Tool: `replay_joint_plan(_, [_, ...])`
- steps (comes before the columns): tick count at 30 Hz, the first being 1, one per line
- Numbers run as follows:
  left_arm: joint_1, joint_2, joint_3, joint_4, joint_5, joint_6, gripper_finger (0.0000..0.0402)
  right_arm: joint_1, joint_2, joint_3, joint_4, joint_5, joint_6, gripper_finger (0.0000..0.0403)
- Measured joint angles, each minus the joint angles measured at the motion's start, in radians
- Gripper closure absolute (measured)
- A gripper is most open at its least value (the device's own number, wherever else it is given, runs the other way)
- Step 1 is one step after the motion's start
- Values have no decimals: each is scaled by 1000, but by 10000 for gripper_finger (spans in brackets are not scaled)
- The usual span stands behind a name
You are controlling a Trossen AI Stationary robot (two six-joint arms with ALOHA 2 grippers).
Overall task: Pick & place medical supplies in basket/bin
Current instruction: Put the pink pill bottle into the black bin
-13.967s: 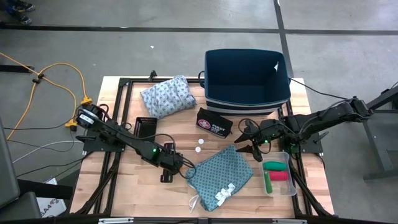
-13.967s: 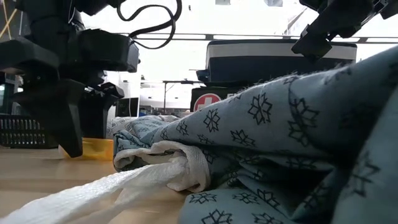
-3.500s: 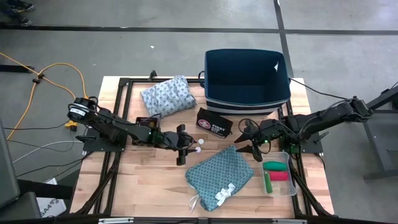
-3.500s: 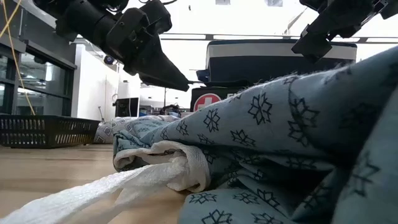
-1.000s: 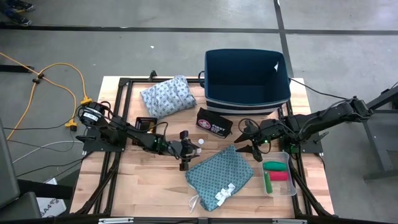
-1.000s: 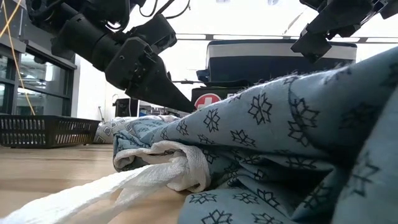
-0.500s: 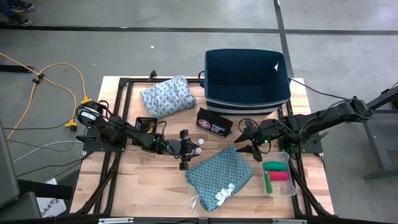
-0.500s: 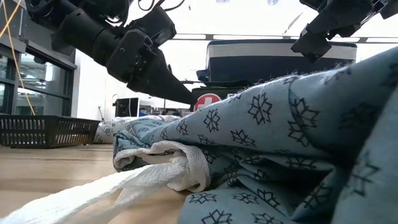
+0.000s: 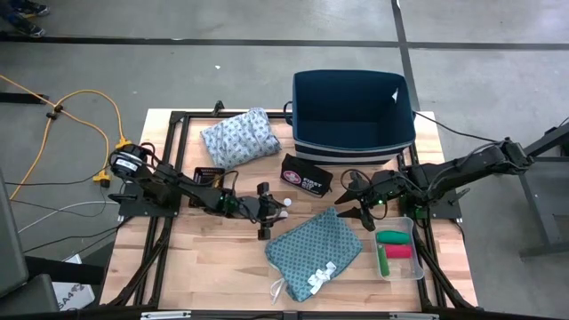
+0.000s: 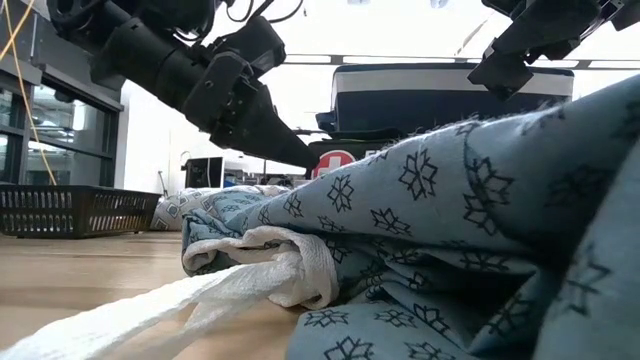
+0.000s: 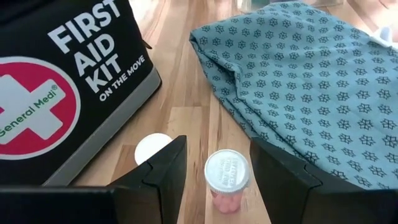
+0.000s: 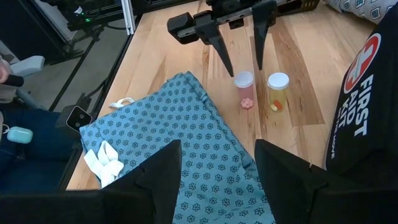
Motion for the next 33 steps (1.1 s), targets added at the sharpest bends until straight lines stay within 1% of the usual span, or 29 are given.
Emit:
replay_joint_plan(13, [4, 0, 0, -52, 1, -64, 231, 0, 0, 0, 0, 0, 0, 211])
replay_joint_plan(33, [-5, 0, 2, -66, 2, -68, 231, 0, 0, 0, 0, 0, 0, 211])
